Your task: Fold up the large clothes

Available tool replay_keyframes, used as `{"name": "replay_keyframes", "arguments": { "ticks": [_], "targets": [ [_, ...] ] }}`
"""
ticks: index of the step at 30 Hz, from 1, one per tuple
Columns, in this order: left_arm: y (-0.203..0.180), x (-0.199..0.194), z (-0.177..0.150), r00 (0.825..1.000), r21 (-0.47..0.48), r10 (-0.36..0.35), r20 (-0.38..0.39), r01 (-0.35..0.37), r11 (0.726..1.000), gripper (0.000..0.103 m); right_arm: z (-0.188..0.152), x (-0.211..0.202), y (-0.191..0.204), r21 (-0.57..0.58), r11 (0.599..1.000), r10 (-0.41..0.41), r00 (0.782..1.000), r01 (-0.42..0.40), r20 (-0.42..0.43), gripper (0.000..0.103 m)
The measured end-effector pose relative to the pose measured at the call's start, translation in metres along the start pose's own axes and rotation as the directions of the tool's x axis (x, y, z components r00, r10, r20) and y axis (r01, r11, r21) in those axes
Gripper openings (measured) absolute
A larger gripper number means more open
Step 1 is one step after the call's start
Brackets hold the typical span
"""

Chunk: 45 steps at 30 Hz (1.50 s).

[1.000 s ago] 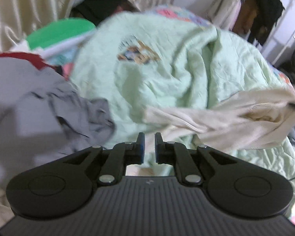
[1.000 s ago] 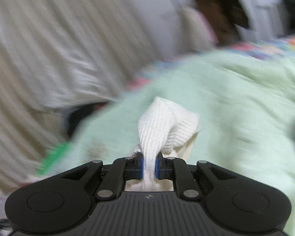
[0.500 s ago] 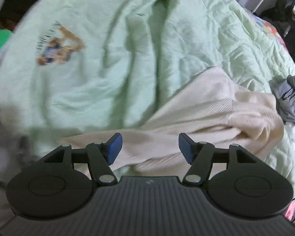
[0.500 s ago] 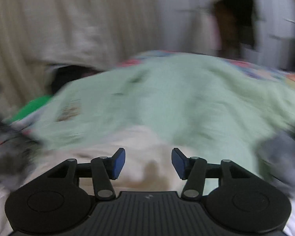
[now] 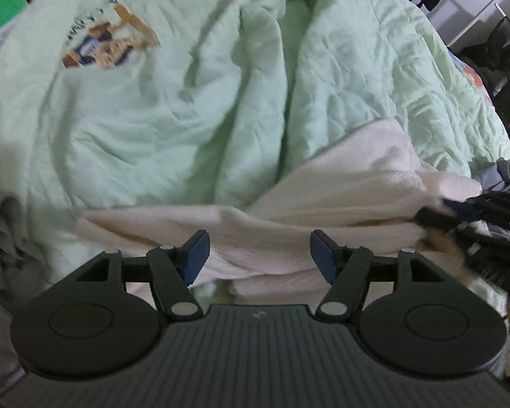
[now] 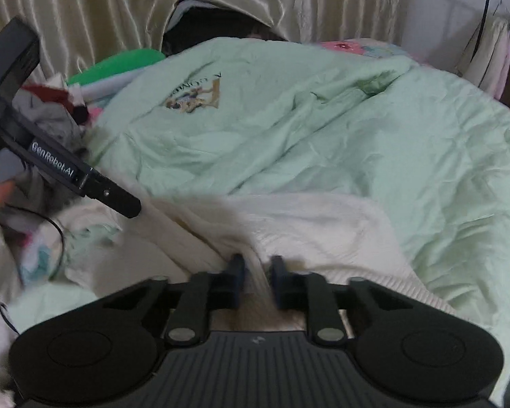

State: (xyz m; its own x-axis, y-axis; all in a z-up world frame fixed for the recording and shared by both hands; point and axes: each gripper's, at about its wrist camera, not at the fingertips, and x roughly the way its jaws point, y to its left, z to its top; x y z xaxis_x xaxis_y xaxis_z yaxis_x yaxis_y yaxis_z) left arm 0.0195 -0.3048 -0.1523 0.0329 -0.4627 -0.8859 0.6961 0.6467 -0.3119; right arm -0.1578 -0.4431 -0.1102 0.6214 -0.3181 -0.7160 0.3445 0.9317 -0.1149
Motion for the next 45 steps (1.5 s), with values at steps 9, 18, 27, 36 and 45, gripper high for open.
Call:
{"name": "replay_keyframes", "arguments": {
  "ticks": [9,18,27,36,45],
  "targets": [
    [-0.008,-0.004,0.000,0.998,-0.012,-0.025,0.049,0.026,1.000,0.065,-0.018,-0.074,-0.076,0.331,0.936,-0.188,0.967,0.122,0.174,0.009],
    [-0.037,0.013,-0.002,0.998,0.044,-0.014,0.057,0.011,0.999,0.065,-0.152,-0.124,-0.127,0.606,0.748,-0.350,0.937,0.273,0.011,0.006],
    [-0.056,0.028,-0.010,0.999,-0.012,0.004,0.047,-0.004,1.000,0.079,-0.150,-0.106,-0.111,0.675,0.730,-0.019,0.984,-0.106,0.175,0.048],
    [-0.046,0.025,-0.017,0.987,0.000,-0.160,0.023,0.160,0.987,0.061,-0.080,-0.095,0.004,0.269,0.954,0.069,0.972,-0.130,0.225,0.068],
    [-0.054,0.021,-0.020,0.973,0.066,-0.227,0.029,0.225,0.972,0.027,-0.029,-0.011,0.075,-0.157,0.988,0.012,0.997,0.001,0.079,0.060]
  ]
}}
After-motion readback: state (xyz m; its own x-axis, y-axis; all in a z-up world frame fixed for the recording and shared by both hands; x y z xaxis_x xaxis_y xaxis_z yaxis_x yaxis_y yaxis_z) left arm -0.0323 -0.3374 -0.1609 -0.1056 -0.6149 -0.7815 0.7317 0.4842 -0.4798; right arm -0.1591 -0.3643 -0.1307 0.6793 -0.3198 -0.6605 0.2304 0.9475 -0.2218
